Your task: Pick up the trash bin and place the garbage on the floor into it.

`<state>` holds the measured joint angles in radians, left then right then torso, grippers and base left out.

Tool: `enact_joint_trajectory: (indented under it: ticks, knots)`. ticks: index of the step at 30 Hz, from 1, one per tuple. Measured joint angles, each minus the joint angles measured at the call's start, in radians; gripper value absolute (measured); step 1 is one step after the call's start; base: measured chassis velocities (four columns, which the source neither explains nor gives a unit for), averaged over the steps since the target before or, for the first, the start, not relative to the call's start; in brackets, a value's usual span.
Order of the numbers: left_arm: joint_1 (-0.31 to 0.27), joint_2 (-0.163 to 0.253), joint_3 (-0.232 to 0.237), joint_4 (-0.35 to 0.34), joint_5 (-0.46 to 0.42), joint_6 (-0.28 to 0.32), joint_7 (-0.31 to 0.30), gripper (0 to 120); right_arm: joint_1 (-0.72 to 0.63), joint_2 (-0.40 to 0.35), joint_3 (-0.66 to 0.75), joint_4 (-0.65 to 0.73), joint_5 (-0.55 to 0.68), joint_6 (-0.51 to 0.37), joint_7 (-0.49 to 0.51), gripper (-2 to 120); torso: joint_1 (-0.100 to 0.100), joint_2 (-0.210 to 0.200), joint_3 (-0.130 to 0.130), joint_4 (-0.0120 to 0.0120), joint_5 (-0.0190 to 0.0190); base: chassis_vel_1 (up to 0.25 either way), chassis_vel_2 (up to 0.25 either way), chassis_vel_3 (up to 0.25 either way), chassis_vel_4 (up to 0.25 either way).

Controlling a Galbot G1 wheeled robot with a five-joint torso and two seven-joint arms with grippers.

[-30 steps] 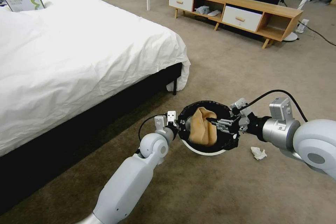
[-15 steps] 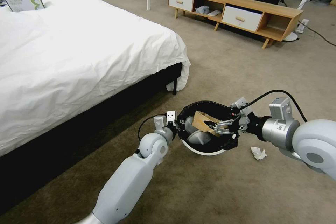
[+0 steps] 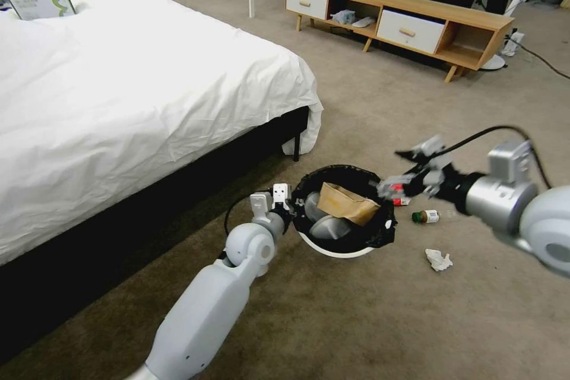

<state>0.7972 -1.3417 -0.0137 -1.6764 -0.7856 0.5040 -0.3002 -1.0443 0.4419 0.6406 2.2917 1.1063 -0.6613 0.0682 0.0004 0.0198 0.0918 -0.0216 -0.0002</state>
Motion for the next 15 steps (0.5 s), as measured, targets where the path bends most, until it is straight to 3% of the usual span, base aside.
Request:
enact_joint_trajectory:
  ticks: [5,7,9,15]
  knots:
    - [0.017,0.023,-0.047,-0.047,0.000,0.014,-0.004,2,0.017,0.029,0.035,-0.018,-0.043,0.027,0.005,100,0.000,0.000,0.000,0.0001,0.0000,0.000,0.000,0.000,0.000]
    - [0.041,0.046,-0.104,-0.102,0.000,0.025,-0.008,2,0.024,0.065,0.049,-0.033,-0.051,0.036,0.056,100,0.000,0.000,0.000,0.0001,0.0000,0.000,0.000,0.000,0.000]
    - [0.044,0.050,-0.112,-0.110,0.000,0.026,-0.008,2,0.024,0.070,0.050,-0.036,-0.051,0.037,0.068,100,0.000,0.000,0.000,0.0002,0.0000,0.000,0.000,0.000,0.000]
    - [0.089,0.093,-0.227,-0.210,-0.002,0.054,-0.018,2,-0.011,0.128,0.028,-0.067,-0.075,0.019,0.226,100,0.000,0.000,0.000,0.0001,0.0000,0.000,0.000,0.000,0.000]
